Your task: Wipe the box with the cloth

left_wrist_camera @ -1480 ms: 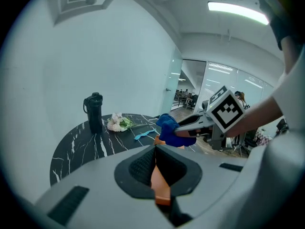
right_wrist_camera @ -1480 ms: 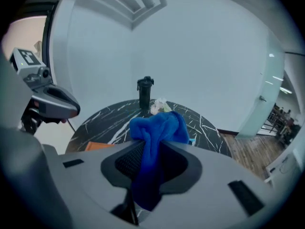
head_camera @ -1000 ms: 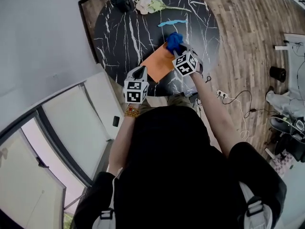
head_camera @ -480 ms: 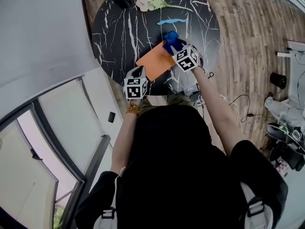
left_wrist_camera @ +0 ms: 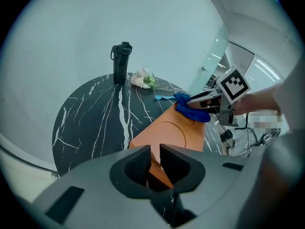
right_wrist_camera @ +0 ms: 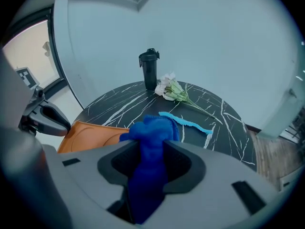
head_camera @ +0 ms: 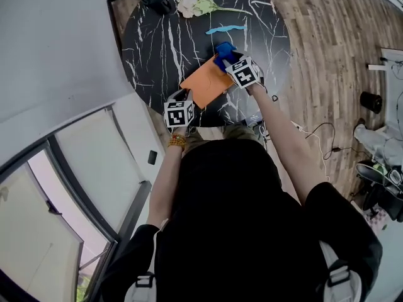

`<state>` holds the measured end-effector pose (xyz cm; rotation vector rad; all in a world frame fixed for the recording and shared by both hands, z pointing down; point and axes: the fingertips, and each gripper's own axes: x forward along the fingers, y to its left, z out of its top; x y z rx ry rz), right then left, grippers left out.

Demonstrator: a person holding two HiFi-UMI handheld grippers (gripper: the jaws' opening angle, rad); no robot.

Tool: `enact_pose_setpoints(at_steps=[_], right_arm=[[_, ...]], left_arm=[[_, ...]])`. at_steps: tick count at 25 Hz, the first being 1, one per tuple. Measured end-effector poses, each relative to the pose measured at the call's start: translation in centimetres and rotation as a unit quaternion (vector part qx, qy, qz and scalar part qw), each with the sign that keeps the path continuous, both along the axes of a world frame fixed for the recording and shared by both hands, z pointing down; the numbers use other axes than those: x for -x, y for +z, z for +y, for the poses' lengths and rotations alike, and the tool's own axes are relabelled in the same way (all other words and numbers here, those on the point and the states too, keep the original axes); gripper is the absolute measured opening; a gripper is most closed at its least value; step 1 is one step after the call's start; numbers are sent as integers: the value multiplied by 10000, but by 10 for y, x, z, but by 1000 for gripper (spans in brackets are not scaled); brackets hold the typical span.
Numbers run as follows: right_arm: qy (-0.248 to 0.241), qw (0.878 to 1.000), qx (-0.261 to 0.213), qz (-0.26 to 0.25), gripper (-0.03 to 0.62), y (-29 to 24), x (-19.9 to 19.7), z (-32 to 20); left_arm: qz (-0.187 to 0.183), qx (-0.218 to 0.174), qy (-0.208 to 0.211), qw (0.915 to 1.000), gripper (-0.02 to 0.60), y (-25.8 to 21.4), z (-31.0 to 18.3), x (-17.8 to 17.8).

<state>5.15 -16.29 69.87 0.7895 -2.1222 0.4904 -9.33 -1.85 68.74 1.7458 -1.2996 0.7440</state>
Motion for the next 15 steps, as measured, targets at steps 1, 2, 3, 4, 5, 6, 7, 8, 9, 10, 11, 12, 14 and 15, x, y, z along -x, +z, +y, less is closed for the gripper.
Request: enact_pose_setpoints(at_steps=[1,2,3,4,5,6,7,8,9,10,11,12,14,15], right_arm=[[28,10000,-45,-23,138,-1,2,0],[61,10000,-70,-20,138,-3,4,0],[96,9999,-65,18,138,-4,5,1],[129,9999,-56,67,138,-5,7,2],[157,9998,-58,109,138,-6,10,3],[174,9997,-71,147,138,-7,14,4],[172,9996,-96,193,138,-8,18,5],[134,9995,-145,266,138,-9,22,6],[38,9990,-241,370,138,-11,24,8],[-124,9979,-394,493,138,-12,26,10],[-328,9959,-579,618,138,-12,25,12],[-517,9933,-743,720,136,-12,24,14],[-661,9911,-857,772,120,-12,20,16],[-598,9923,-808,723,117,-11,17,15]], left_arm=[[5,-12,79,10000,58,-1,0,0],[11,-13,184,9998,53,-1,0,0],[7,-4,297,9996,52,-1,-1,-1],[-25,6,395,9992,52,-1,-2,-2],[-86,6,460,9989,52,-1,-3,0],[-161,-5,487,9987,54,-2,-3,3],[-232,-26,478,9986,58,-3,-3,8],[-284,-48,441,9986,65,-5,-1,14],[-308,-52,383,9988,69,-5,2,20],[-298,-25,304,9991,69,-5,6,24],[-252,31,211,9995,69,-5,9,27],[-185,100,130,9997,69,-4,12,27],[-70,194,111,9997,87,-3,14,23],[-42,211,156,9996,87,-2,12,20]])
